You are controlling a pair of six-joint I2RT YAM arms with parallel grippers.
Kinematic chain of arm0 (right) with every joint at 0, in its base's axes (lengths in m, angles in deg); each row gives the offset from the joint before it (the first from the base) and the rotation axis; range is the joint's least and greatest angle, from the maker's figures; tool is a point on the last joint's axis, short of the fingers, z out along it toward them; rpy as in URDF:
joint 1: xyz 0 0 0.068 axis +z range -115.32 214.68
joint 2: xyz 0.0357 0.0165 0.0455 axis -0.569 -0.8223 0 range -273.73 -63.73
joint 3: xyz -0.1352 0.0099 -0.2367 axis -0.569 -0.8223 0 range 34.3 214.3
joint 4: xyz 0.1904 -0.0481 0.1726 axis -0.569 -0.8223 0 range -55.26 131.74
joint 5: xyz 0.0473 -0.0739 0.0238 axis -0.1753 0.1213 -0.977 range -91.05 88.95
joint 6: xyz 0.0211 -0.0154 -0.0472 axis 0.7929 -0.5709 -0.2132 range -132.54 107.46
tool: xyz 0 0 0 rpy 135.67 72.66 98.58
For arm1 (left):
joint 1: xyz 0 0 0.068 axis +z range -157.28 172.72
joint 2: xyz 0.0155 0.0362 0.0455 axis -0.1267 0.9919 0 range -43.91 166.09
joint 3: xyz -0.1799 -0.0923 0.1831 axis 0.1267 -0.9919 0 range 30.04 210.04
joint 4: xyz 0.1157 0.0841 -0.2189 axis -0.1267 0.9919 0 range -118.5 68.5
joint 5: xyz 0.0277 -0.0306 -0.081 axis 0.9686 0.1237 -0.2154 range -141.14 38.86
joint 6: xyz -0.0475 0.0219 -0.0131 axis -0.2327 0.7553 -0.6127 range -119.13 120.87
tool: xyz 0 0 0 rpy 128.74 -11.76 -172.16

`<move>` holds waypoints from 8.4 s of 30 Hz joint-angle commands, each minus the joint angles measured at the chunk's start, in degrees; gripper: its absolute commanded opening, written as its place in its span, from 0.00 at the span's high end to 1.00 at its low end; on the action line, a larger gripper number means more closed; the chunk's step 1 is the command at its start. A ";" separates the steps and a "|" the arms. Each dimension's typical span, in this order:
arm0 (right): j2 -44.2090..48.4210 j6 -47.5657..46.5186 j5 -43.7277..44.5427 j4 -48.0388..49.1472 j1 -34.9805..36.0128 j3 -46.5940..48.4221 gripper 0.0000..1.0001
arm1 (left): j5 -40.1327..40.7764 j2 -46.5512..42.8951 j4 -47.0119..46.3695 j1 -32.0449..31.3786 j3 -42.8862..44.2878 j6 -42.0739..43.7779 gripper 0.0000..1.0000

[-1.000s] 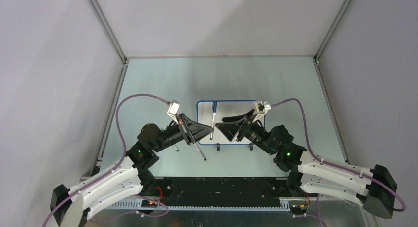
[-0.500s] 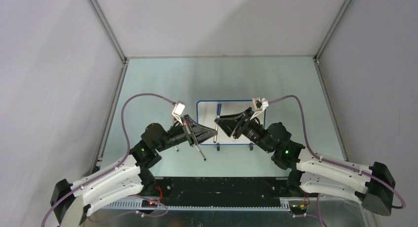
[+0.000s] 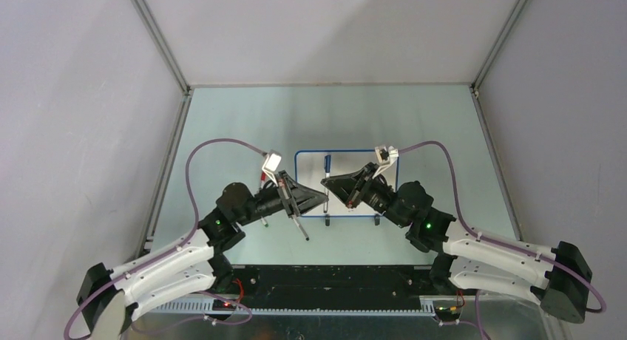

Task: Write a sentence on the whiteboard
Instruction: Pass from the left arm to the right, then pass from the right arm to the left, then open the pen cap from the whiteboard marker.

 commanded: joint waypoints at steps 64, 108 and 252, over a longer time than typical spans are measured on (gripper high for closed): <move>-1.01 -14.97 -32.18 -35.81 -6.10 17.10 0.53 | -2.25 3.41 33.45 0.83 21.24 5.65 1.00; 1.32 7.53 -1.58 5.33 3.22 7.81 0.37 | 3.99 -7.28 5.23 8.78 12.38 -16.96 1.00; 1.03 9.64 -7.20 5.56 1.90 7.44 1.00 | 3.21 -5.37 -2.05 10.68 8.07 -21.74 1.00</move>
